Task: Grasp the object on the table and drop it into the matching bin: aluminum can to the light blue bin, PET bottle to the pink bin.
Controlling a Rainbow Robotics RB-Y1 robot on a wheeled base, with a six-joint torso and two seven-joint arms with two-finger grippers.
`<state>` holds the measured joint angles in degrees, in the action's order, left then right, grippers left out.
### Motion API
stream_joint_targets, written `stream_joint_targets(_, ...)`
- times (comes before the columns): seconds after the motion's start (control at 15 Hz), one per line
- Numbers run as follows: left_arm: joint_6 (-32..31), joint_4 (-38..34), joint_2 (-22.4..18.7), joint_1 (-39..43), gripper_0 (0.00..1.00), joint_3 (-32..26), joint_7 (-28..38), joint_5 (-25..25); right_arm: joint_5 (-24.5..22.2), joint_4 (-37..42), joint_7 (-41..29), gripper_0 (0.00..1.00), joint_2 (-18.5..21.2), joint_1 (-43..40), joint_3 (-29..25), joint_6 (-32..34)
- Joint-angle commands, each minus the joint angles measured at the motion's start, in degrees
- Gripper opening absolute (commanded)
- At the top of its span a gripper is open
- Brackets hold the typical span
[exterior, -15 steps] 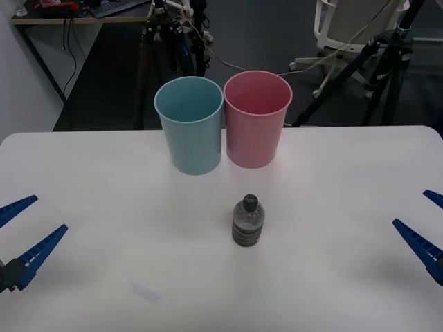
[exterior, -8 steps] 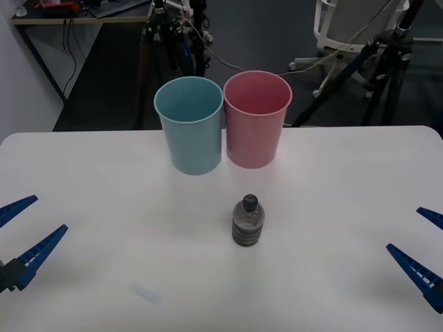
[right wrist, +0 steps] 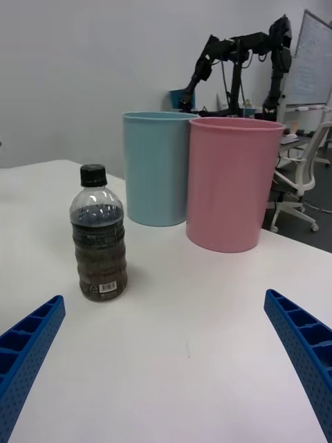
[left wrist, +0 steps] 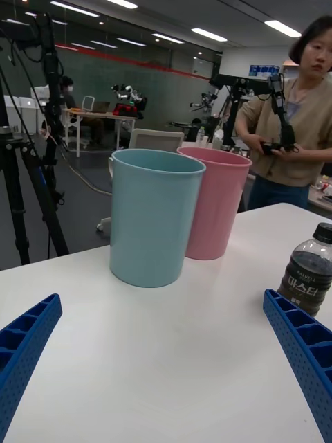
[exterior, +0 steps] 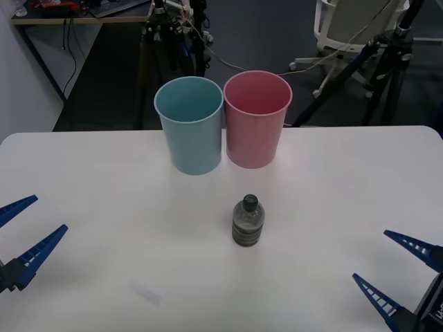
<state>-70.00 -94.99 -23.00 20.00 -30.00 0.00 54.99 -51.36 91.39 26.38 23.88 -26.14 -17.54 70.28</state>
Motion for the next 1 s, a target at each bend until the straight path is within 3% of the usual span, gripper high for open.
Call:
stream_joint_targets(0.07, 0.00, -0.01, 0.00, 0.00, 1.00, 0.00, 0.00, 0.01, 0.38, -2.62, 2.54, 1.00, -0.06, 1.36, 4.53, -1.55)
stream_joint_targets(0.6, 0.00, -0.01, 0.00, 0.00, 1.00, 0.00, 0.00, 0.01, 4.43, -2.79, 4.12, 1.00, -0.15, 1.45, 11.03, -4.45)
stream_joint_targets(1.0, 0.00, -0.01, 0.00, 0.00, 1.00, 0.00, 0.00, 0.01, 5.04, -2.79, 6.67, 1.00, -0.15, 4.70, 20.52, -10.95)
